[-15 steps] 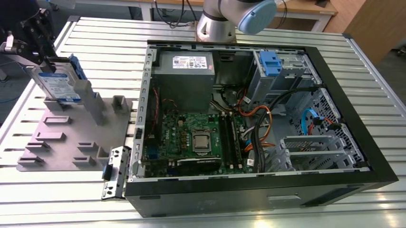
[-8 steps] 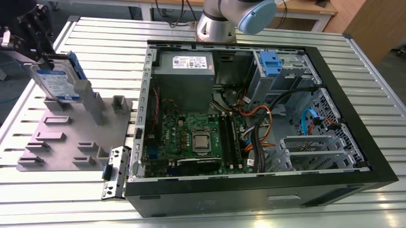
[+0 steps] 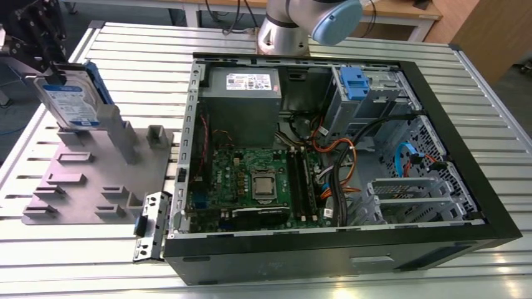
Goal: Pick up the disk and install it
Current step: 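Pick up the disk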
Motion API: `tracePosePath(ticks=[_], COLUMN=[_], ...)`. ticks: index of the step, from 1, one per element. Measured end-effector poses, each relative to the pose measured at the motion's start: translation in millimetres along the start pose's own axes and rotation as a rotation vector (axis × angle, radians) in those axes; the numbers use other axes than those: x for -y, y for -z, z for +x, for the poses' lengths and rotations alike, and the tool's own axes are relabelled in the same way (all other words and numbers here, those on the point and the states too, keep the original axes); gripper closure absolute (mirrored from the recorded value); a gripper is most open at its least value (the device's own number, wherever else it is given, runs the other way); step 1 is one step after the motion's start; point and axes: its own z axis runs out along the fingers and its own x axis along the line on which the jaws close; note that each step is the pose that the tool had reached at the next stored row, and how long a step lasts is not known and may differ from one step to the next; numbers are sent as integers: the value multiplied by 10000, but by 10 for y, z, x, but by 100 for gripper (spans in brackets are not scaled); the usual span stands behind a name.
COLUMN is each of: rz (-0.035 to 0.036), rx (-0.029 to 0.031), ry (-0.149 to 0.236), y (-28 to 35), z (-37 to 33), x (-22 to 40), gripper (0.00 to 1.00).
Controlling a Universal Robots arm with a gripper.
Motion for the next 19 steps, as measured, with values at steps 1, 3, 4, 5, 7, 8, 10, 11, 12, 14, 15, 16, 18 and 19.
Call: tracePosePath(ticks=[1,3,4,5,7,8,10,11,12,14,15,16,18,19], rz=[0,0,-1,-1,-1,1,2,2,0,-1,0,-4,-2,-1], rx=[0,-1,-1,-1,-1,0,1,1,0,0,0,-2,-1,-1], ry=[0,0,0,0,0,0,0,0,0,-1,0,0,0,0], y=[18,56,75,90,113,118,118,118,120,120,121,128,147,162], z=[-1,-2,-2,-3,-4,-4,-4,-4,-4,-4,-4,-4,-5,-6], x=[0,-1,-1,-2,-2,-3,-2,-2,-2,-2,-3,-3,-3,-3], gripper=[65,65,65,65,65,65,65,65,65,65,65,65,65,65])
